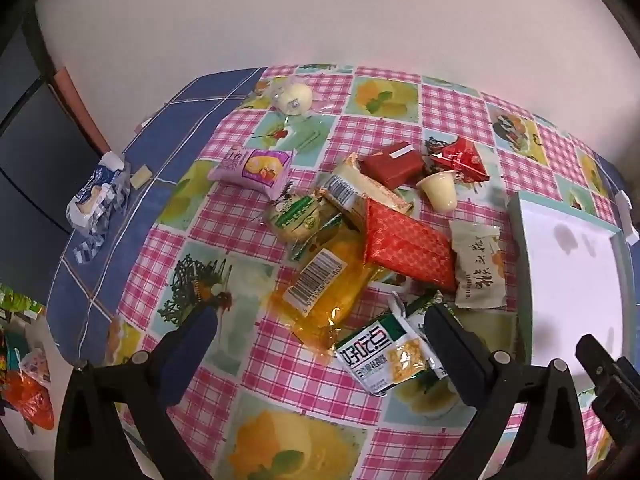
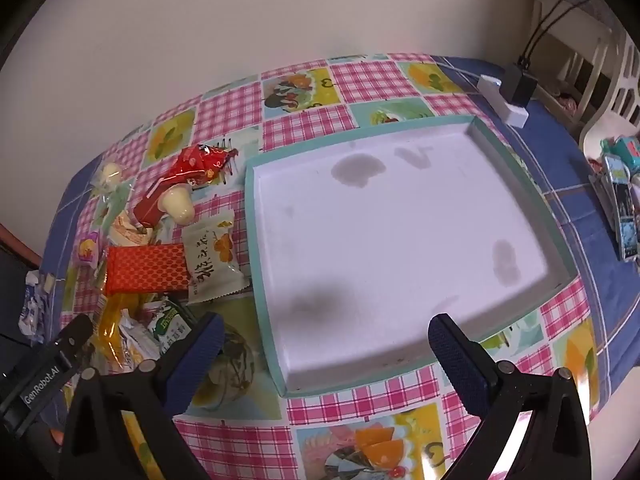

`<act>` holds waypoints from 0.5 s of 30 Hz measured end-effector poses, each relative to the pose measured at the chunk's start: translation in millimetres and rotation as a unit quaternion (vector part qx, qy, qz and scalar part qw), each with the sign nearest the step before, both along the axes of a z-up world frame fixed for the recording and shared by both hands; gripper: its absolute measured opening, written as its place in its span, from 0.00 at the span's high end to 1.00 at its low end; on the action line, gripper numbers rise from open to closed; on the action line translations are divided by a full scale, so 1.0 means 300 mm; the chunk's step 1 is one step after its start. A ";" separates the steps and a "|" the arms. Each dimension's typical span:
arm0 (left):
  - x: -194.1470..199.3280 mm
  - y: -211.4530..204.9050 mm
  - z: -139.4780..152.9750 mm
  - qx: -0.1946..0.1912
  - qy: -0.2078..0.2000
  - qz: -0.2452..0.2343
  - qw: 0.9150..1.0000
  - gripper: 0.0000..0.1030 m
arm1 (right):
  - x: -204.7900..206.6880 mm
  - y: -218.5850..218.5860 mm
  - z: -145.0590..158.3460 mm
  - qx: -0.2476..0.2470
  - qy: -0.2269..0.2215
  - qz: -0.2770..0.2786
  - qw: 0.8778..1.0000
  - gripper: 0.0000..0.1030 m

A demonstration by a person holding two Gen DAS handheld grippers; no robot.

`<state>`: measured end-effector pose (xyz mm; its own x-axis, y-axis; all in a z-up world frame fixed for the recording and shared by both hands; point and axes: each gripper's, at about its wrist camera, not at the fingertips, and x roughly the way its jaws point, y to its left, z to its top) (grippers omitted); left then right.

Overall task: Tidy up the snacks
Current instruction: 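Move both grippers toward the snack pile beside the white tray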

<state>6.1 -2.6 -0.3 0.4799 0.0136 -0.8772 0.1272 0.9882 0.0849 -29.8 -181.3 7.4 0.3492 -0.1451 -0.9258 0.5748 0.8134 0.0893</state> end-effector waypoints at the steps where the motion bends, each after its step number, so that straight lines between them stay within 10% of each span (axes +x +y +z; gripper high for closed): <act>1: 0.000 -0.001 0.001 -0.001 0.000 -0.002 1.000 0.00 | -0.016 0.004 0.003 -0.001 0.001 0.002 1.000 0.00; 15: -0.001 -0.015 0.003 -0.006 0.007 -0.005 1.000 0.00 | -0.118 0.024 0.014 -0.006 -0.003 0.021 1.000 0.00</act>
